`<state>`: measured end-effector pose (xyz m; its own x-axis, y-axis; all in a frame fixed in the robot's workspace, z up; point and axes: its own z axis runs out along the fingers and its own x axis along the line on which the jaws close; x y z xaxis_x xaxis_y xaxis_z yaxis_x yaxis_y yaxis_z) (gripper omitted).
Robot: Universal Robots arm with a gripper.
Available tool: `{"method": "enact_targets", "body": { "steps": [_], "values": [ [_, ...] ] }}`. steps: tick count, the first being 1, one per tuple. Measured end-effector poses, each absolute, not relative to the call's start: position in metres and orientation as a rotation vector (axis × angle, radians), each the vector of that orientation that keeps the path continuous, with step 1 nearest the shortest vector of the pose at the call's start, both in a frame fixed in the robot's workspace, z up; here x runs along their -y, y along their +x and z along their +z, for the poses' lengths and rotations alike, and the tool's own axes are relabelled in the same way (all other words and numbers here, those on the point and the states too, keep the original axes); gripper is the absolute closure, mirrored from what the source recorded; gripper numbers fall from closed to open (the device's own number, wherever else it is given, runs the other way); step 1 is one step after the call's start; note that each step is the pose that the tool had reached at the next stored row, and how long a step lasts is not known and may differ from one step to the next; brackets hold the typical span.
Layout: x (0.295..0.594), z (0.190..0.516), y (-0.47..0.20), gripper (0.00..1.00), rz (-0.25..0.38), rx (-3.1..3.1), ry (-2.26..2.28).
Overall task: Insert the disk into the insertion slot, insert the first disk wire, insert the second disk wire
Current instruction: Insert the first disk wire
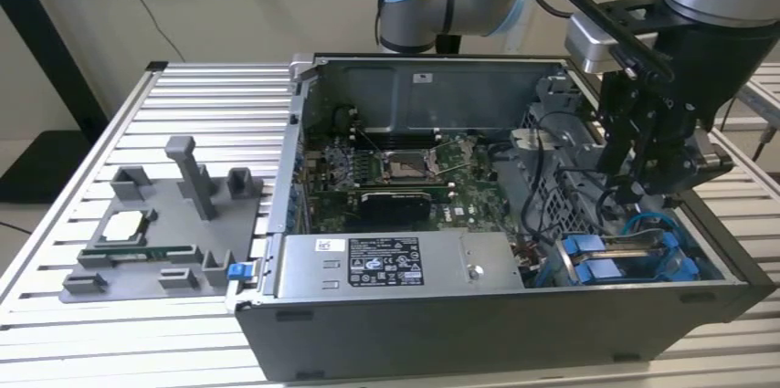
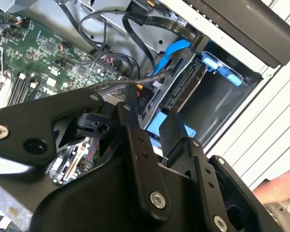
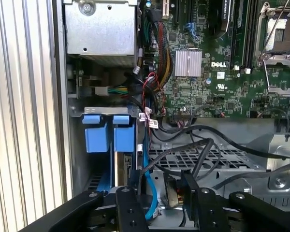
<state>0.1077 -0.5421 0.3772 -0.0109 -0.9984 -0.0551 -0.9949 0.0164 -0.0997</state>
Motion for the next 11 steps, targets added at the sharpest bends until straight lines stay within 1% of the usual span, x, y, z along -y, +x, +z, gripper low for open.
{"method": "enact_targets", "body": {
  "steps": [8,11],
  "values": [
    [0.5421,0.3814,0.1077,0.00,-0.037,-2.154,-2.123],
    [0.5421,0.3813,0.1077,0.00,-0.022,-2.148,-2.116]
  ]
}}
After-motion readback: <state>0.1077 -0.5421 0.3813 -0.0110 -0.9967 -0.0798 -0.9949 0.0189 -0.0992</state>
